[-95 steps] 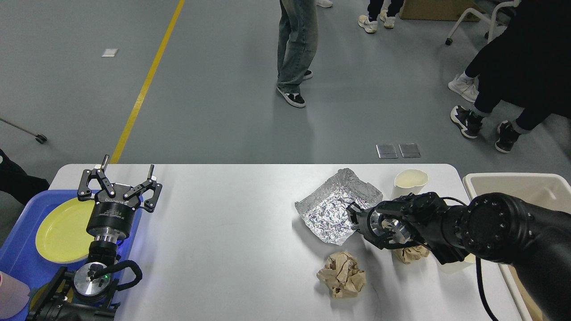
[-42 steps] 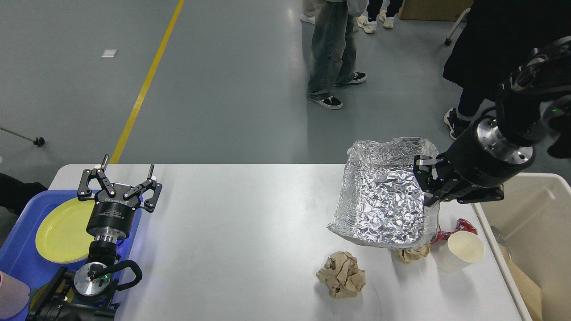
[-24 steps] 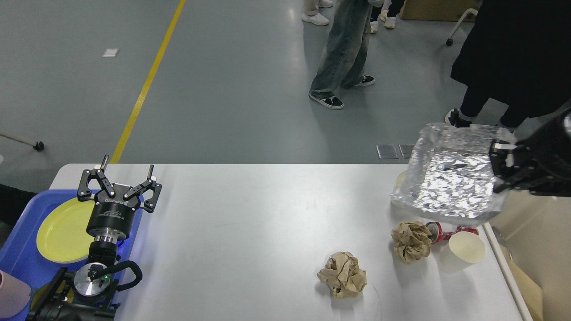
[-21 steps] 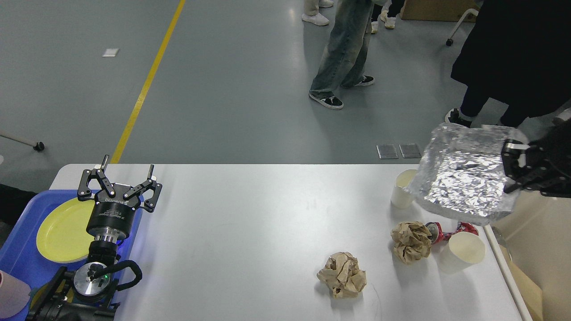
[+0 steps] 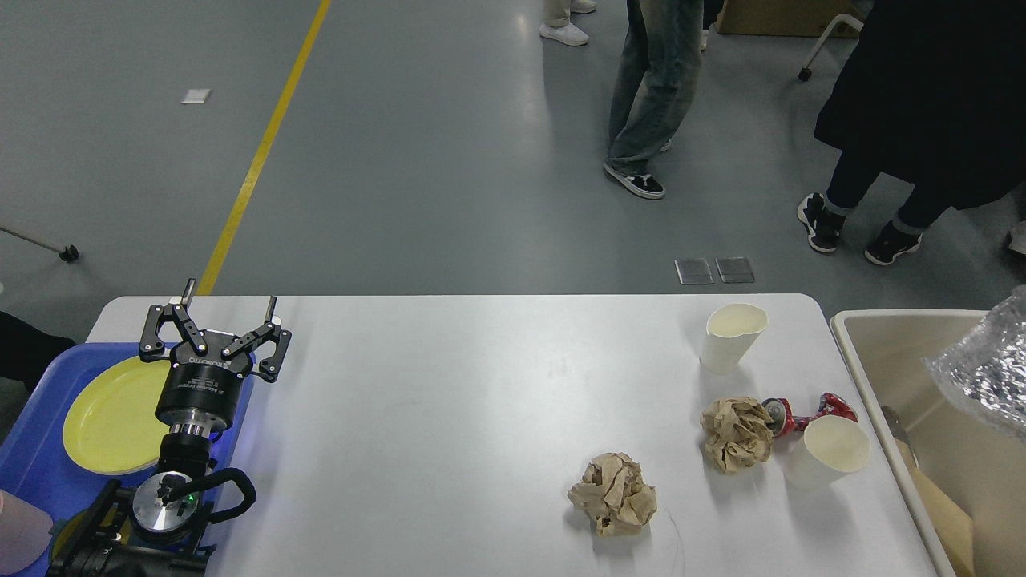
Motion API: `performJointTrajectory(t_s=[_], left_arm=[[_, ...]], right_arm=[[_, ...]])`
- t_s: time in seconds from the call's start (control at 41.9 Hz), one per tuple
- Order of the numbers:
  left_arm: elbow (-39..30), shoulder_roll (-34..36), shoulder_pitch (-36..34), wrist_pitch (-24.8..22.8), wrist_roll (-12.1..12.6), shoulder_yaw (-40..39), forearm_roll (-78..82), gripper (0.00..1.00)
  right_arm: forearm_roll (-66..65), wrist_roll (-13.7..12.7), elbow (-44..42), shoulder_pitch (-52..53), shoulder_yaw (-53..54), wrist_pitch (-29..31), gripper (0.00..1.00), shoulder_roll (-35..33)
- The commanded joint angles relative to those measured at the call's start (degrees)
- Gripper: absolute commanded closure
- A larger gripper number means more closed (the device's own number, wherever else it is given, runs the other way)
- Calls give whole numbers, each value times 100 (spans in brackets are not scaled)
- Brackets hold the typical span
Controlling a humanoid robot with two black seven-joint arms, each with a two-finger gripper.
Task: Tidy desktop
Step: 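Lift the foil tray and carry it into the white bin, then open the right gripper inside the bin and raise it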
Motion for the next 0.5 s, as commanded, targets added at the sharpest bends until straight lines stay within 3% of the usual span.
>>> performJointTrajectory(t_s=[0.0,0.358,0.478], left_arm=[[-3,0,-2,0,0,0,0,4],[-3,0,-2,0,0,0,0,4],[-3,0,-2,0,0,0,0,4]], right_arm=[[-5,0,-653,-1213,809,-431,100,47],[109,-44,-1988,-4052,1750,-2654,100,1347],[118,-71,-2831,-4992,2084,-3059,100,1900]])
